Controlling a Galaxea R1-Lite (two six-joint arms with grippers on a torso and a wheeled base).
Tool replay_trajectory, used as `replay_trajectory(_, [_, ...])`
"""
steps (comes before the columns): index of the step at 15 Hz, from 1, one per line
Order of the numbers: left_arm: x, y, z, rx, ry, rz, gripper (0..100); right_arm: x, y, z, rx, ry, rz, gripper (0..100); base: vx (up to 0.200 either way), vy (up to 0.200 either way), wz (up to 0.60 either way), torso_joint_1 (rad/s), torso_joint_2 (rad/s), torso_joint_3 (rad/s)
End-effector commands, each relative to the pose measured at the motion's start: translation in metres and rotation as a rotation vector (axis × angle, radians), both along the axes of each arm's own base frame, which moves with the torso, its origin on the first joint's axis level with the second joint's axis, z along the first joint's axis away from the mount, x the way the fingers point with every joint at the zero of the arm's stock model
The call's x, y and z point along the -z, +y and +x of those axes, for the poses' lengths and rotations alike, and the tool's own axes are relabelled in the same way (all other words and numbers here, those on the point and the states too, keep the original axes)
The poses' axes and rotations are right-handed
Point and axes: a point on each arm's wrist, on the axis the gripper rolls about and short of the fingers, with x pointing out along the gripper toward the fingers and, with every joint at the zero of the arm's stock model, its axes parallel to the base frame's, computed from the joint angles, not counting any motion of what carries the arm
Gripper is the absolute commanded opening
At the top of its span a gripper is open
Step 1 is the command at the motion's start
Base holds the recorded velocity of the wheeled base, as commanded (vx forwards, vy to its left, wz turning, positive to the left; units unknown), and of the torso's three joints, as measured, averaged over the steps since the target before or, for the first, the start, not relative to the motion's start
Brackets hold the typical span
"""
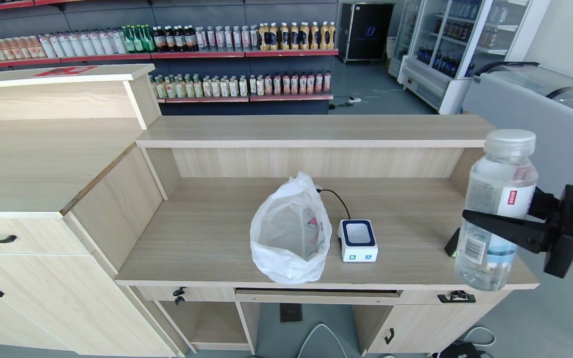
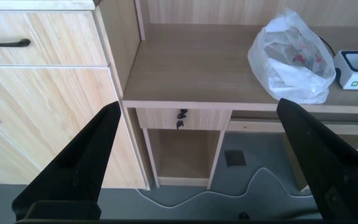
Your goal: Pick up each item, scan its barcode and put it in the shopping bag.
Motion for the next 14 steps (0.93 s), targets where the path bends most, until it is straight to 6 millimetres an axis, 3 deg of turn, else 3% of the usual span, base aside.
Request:
replay_trajectory(1, [0.000,0.000,0.000,0.000,0.000,0.000,100,0.030,-0.019,0.040,0.162,0.021,-0.146,0,0.000,0.000,0.00,0.000,0.00,0.000])
replay_trajectory(5, [0.000,0.000,0.000,0.000,0.000,0.000,100,0.051,-0.050,0.076,0.262,-0.154,-0.438,0,0.000,0.000,0.00,0.000,0.00,0.000])
replay_trajectory(12, [0.000,0.000,0.000,0.000,0.000,0.000,100,0.067,-0.071,0.094,0.253,-0.348,-0.744,0,0.000,0.000,0.00,0.000,0.00,0.000])
replay_trajectory(14, [0.000,0.000,0.000,0.000,0.000,0.000,100,0.063,-0.071,0.096,0.198,-0.435,-0.791,0,0.000,0.000,0.60,0.002,0.00,0.000])
